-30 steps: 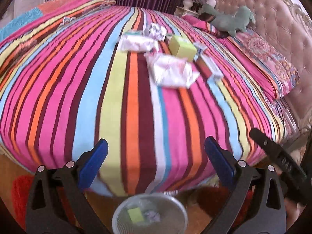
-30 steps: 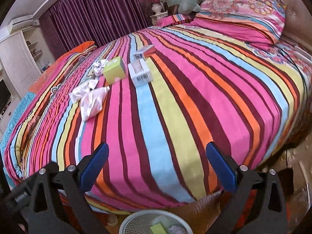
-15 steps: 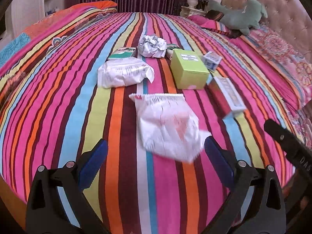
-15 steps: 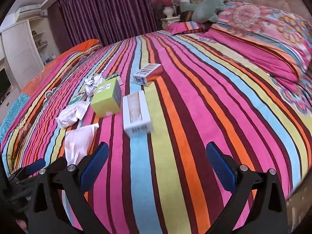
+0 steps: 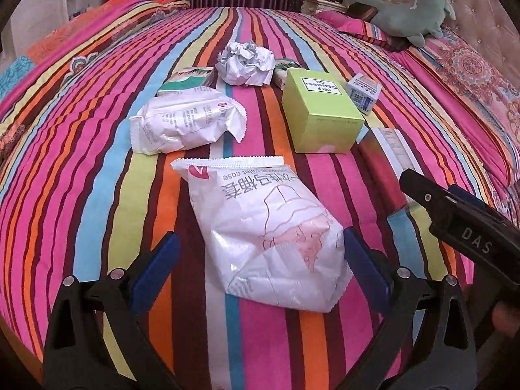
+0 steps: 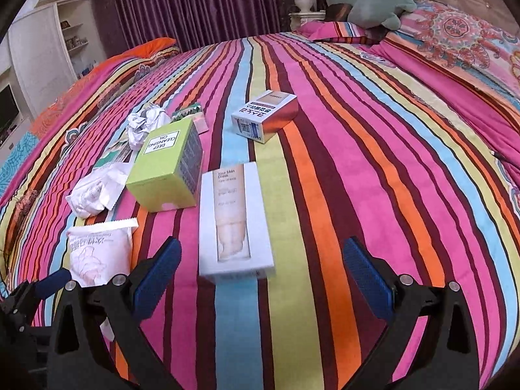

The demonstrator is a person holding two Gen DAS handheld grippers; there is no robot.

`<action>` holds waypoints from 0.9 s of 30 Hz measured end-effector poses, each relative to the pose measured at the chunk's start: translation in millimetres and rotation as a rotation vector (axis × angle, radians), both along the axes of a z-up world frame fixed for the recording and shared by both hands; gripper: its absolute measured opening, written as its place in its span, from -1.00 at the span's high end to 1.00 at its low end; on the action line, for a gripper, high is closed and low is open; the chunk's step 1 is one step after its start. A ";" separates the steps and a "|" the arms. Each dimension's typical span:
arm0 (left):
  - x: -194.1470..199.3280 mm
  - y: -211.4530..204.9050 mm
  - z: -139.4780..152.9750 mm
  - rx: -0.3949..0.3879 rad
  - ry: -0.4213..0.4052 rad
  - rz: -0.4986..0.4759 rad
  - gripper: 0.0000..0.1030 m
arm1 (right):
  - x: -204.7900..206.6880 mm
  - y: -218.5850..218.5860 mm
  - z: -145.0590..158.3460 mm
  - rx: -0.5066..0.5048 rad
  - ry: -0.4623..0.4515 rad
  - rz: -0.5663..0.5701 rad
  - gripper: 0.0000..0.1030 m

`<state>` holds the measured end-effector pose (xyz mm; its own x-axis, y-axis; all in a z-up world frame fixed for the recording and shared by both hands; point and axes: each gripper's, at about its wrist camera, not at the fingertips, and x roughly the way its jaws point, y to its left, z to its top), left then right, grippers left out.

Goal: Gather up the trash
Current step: 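Grasp the white cream box with the right tool while the left grasps the toilet case packet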

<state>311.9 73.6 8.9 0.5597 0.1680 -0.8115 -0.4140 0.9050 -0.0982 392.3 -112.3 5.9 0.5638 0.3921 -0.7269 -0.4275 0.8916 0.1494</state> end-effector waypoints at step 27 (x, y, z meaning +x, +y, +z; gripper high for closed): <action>42.0 8.8 -21.8 0.124 0.097 0.069 -0.73 | 29.8 36.2 -18.9 -0.079 0.043 0.078 -0.85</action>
<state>353.9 82.4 -12.8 0.4632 0.3055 -0.8319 -0.4775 0.8769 0.0562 422.1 -76.0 -12.9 0.5017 0.3744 -0.7798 -0.4908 0.8655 0.0998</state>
